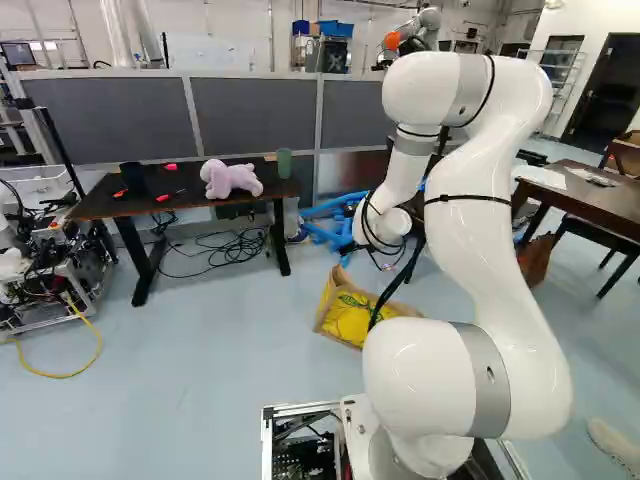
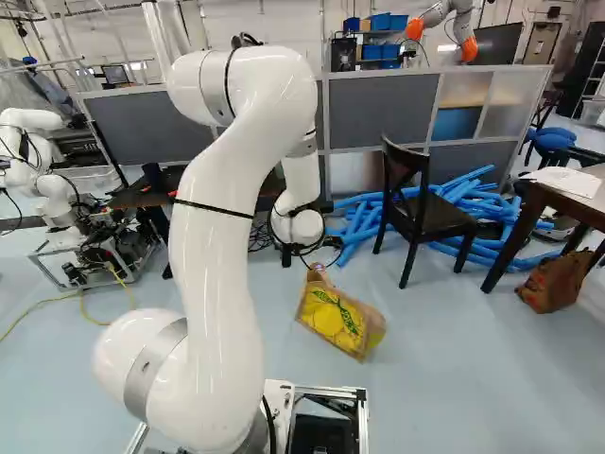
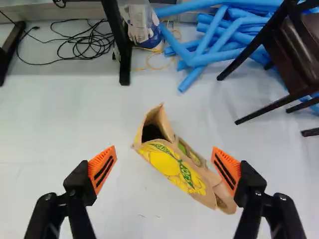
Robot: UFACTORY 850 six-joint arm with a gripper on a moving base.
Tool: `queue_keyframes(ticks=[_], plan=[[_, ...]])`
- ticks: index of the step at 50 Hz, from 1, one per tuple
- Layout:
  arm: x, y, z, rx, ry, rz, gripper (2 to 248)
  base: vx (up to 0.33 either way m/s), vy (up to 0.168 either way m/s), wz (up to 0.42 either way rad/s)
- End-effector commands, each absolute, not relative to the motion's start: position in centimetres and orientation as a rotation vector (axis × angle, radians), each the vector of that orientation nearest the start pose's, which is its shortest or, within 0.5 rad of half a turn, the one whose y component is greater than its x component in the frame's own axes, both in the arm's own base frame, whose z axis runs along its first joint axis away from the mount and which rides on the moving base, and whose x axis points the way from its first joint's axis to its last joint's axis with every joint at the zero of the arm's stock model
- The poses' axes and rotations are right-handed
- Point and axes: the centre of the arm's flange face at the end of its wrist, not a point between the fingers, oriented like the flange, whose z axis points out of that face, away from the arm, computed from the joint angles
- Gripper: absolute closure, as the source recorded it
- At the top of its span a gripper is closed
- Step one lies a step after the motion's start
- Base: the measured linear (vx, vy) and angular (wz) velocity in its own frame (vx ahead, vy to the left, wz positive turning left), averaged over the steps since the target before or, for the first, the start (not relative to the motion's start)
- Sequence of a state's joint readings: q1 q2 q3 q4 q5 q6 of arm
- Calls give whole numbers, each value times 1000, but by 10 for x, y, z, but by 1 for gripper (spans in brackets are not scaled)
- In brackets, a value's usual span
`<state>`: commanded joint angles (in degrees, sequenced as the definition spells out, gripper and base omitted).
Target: Pick up the bag on the ground and place it on the table
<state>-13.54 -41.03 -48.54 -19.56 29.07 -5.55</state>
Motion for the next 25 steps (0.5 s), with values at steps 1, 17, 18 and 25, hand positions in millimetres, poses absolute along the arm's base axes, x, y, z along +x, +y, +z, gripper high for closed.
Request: queue_keyframes(ticks=[1,17,18,25], plan=[[501,-106,182,-3009,-338,-986,3,0,0,0],[505,-107,160,-3023,-585,-954,3,0,0,0],[505,-107,159,-3023,-593,-952,3,0,0,0],[507,-107,149,-3024,-618,-936,3,0,0,0]])
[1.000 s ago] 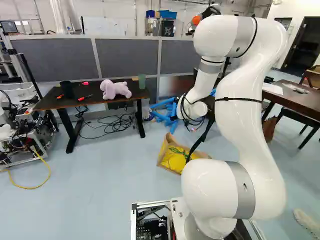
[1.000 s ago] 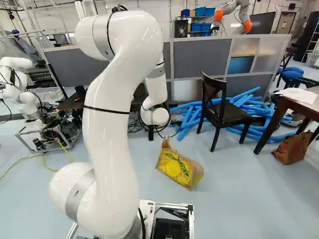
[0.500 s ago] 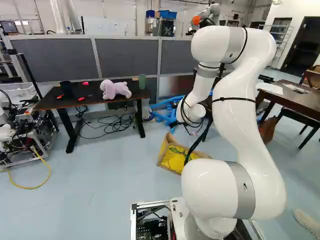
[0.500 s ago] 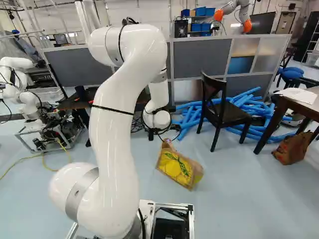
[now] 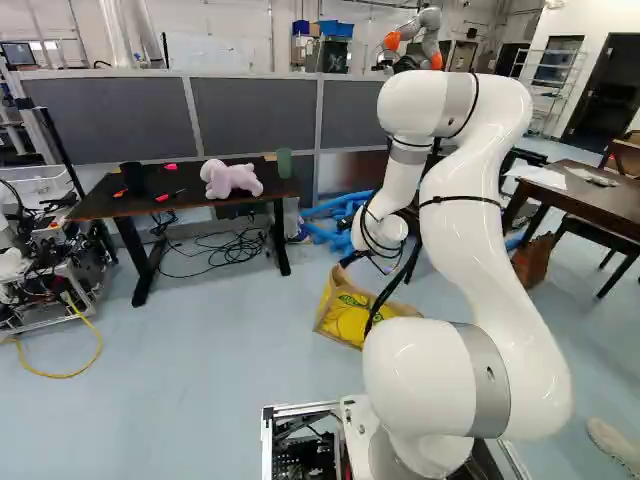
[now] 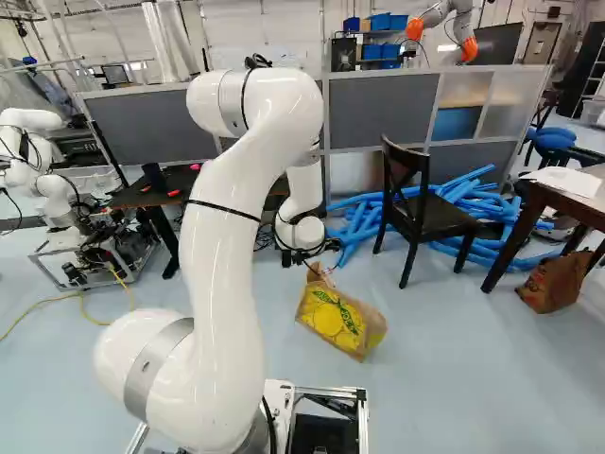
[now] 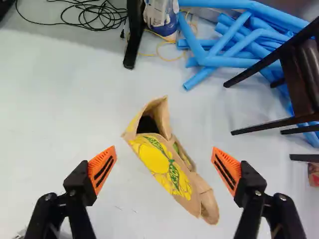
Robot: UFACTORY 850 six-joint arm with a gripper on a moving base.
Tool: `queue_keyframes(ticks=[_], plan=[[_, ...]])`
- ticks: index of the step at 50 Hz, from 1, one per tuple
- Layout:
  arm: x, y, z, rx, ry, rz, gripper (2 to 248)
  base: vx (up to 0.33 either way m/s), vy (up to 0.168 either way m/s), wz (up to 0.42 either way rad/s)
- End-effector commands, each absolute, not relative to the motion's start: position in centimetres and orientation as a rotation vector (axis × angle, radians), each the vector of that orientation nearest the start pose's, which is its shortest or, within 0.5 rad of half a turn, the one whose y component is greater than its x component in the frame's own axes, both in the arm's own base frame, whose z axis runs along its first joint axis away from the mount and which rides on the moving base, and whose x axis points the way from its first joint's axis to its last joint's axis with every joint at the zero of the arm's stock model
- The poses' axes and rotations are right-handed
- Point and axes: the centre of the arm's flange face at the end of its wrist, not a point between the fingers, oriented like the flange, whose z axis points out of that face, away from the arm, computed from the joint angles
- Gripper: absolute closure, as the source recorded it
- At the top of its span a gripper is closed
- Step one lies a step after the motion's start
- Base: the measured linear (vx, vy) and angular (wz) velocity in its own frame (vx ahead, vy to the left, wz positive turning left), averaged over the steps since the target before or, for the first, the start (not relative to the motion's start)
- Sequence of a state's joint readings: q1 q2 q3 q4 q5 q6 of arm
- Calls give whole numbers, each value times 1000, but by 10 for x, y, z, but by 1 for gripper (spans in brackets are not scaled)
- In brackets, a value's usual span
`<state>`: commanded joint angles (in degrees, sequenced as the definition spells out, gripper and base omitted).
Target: Pick up the bag on the ground and place it on the table
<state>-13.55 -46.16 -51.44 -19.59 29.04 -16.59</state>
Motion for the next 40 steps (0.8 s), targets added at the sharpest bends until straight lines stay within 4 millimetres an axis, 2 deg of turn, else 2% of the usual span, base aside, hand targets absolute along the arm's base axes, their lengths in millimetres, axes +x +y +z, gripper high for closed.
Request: queue_keyframes(ticks=[40], plan=[[523,-122,92,-3023,-640,-863,3,0,0,0]])
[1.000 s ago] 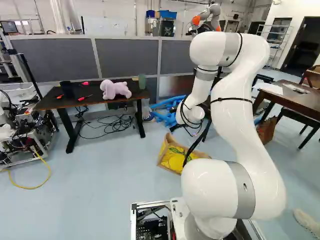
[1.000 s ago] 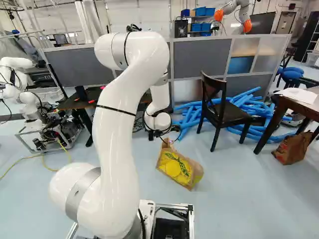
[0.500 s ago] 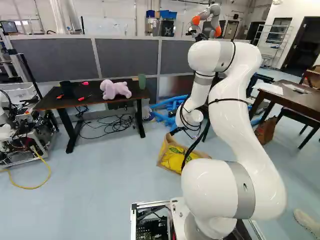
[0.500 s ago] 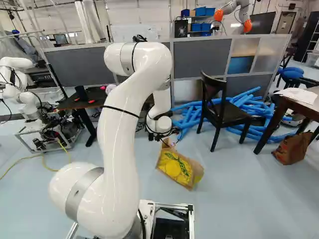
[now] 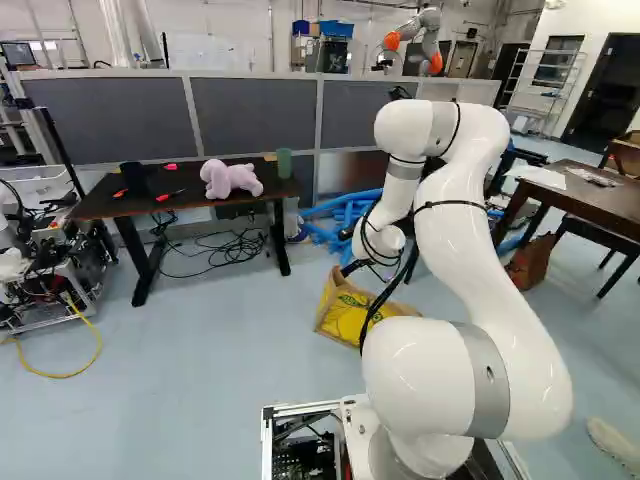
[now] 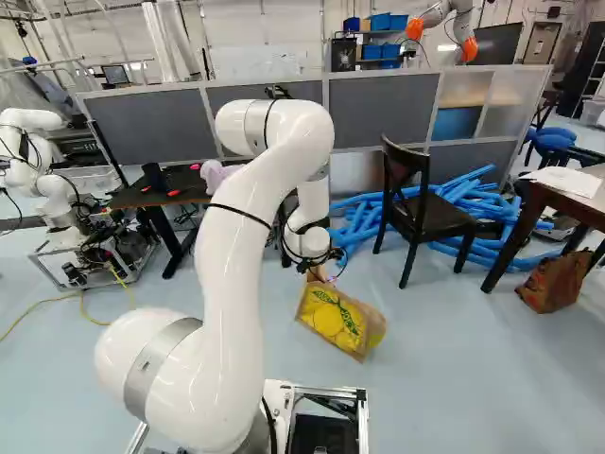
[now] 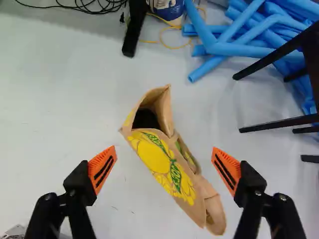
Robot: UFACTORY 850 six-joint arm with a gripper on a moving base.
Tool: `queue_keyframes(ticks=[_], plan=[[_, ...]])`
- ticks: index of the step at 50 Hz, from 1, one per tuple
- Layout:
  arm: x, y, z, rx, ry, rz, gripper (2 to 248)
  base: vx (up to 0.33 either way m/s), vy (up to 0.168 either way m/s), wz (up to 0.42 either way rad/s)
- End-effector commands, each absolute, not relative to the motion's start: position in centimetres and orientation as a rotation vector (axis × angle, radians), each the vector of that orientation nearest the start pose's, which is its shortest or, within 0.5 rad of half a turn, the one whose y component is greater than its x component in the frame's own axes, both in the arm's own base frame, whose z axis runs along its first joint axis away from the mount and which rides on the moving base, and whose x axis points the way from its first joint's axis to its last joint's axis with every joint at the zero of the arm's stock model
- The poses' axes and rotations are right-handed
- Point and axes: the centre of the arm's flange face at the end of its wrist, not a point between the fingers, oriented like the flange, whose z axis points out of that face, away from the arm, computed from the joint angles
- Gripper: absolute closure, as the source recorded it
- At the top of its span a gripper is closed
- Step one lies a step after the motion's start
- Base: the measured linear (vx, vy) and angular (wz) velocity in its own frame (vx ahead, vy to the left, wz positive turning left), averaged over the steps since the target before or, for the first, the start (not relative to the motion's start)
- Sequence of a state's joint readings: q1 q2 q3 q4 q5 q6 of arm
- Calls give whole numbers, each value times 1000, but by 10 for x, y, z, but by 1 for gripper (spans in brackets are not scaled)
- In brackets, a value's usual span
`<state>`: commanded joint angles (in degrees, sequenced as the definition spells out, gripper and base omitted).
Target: Pick up the bag on the ground and place it on the table
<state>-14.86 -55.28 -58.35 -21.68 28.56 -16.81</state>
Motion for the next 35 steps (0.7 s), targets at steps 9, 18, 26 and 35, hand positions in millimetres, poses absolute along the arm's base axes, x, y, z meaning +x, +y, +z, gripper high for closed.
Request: queue_keyframes(ticks=[9,18,26,35], plan=[[529,-128,78,-3023,-655,-836,3,0,0,0],[535,-136,63,-3030,-650,-817,3,0,0,0],[539,-145,50,-3040,-640,-793,3,0,0,0],[544,-155,35,-3051,-640,-752,3,0,0,0]])
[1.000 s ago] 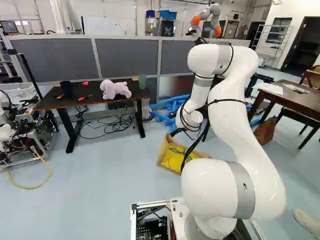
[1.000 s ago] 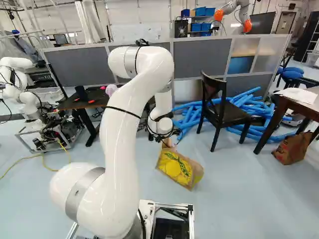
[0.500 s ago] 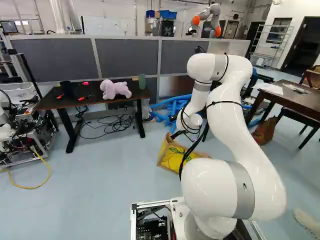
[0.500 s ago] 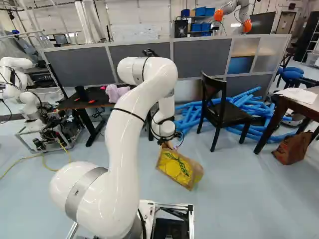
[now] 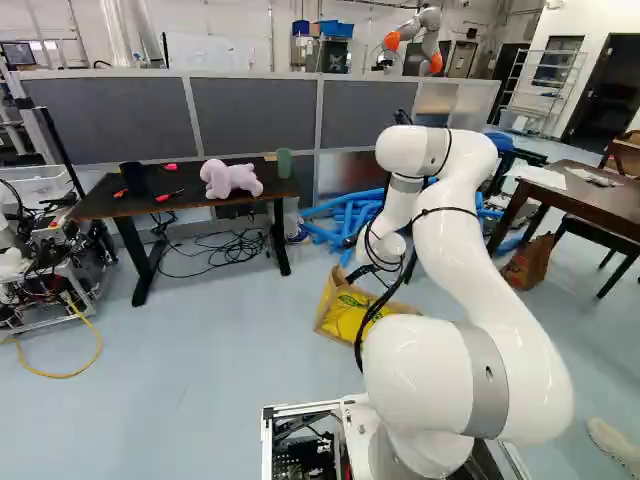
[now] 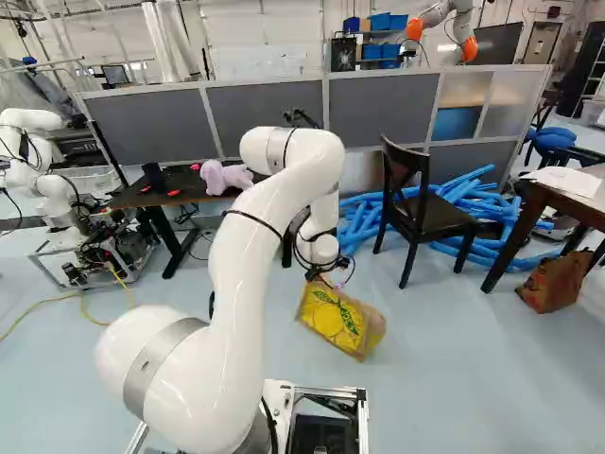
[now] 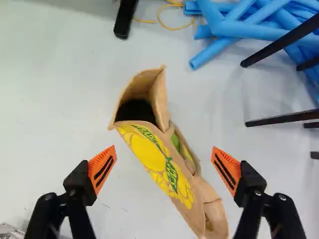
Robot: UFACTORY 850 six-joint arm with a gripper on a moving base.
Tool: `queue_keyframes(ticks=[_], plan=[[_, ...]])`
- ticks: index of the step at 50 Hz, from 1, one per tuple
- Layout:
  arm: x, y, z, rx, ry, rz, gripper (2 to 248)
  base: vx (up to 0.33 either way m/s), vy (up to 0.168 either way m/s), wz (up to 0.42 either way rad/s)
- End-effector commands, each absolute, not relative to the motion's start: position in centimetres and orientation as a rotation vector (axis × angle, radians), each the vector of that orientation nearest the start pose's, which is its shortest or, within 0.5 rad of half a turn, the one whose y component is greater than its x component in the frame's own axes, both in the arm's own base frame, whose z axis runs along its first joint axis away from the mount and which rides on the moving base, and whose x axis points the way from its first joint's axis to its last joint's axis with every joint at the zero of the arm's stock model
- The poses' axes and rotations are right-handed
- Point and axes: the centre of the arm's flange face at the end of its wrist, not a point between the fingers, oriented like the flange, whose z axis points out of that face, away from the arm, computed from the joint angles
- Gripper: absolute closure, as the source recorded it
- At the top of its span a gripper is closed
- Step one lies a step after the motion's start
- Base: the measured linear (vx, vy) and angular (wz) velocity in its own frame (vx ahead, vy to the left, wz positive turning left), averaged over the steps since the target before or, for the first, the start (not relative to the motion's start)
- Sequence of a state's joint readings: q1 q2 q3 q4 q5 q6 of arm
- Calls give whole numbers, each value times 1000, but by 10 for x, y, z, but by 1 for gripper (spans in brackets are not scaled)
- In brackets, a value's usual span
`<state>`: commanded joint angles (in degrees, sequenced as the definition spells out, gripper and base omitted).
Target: Pick up the bag on the ground and place it on the table
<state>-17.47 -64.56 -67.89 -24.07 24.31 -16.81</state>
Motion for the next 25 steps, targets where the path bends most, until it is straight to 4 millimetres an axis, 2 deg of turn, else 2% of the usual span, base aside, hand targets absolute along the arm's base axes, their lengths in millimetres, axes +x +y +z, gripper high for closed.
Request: queue_keyframes(ticks=[25], plan=[[553,-182,-9,-3075,-685,-585,3,0,0,0]])
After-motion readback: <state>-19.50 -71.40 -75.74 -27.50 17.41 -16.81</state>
